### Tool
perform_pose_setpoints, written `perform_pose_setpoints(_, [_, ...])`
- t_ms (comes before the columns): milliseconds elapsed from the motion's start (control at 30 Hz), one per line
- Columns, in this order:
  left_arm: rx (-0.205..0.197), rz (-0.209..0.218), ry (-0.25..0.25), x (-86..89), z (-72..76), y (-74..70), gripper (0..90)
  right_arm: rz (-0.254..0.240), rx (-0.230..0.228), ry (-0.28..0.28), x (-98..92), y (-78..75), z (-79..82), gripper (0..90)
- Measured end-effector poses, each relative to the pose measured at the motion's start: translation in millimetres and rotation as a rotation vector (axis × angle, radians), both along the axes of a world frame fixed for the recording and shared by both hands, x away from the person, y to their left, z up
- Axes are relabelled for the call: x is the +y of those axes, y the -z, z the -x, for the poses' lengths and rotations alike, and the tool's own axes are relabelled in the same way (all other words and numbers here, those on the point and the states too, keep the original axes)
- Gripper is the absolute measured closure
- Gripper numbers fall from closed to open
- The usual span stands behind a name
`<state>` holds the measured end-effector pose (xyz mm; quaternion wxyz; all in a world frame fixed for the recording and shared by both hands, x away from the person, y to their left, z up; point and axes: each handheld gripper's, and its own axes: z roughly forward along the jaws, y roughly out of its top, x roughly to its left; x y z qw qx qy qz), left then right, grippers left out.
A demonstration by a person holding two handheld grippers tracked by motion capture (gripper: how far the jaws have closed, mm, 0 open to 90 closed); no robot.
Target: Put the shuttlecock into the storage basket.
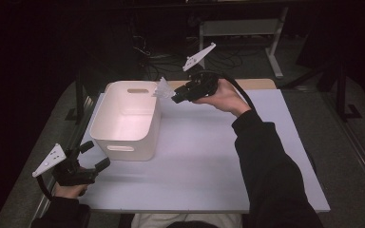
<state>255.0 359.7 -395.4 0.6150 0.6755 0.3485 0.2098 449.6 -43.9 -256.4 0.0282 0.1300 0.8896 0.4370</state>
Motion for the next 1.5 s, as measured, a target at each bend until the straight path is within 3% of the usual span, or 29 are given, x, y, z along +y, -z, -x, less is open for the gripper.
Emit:
perform_pose_setpoints(400, [0.000, -0.001, 0.001, -0.5, 0.3, -0.1, 0.0, 0.005, -0.016, -0.062, 22.3, -7.8, 8.0, 64.2])
perform_pose_setpoints(933, [-0.001, -0.004, -0.002, -0.7, 0.8, -0.2, 0.0, 0.018, -0.016, -0.104, 49.4, -16.6, 13.3, 64.2])
perform_pose_setpoints(1500, [-0.003, -0.003, -0.001, -0.7, 1.4, -0.3, 0.0, 0.033, -0.007, -0.151, 79.8, -12.4, 16.5, 64.2])
